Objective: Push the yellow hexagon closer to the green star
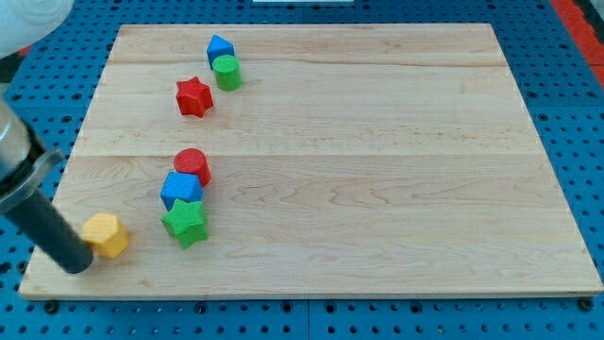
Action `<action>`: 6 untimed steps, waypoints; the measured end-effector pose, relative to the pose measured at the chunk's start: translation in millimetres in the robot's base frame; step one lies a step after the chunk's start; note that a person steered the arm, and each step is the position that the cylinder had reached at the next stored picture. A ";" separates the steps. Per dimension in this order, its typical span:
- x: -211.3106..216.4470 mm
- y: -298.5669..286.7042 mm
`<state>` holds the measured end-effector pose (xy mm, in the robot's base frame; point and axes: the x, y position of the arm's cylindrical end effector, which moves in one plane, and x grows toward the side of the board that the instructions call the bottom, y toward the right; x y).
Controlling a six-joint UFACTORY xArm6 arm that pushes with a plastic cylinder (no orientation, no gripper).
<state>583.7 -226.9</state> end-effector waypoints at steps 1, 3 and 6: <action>-1.6 34.0; 13.9 26.3; -22.3 -10.8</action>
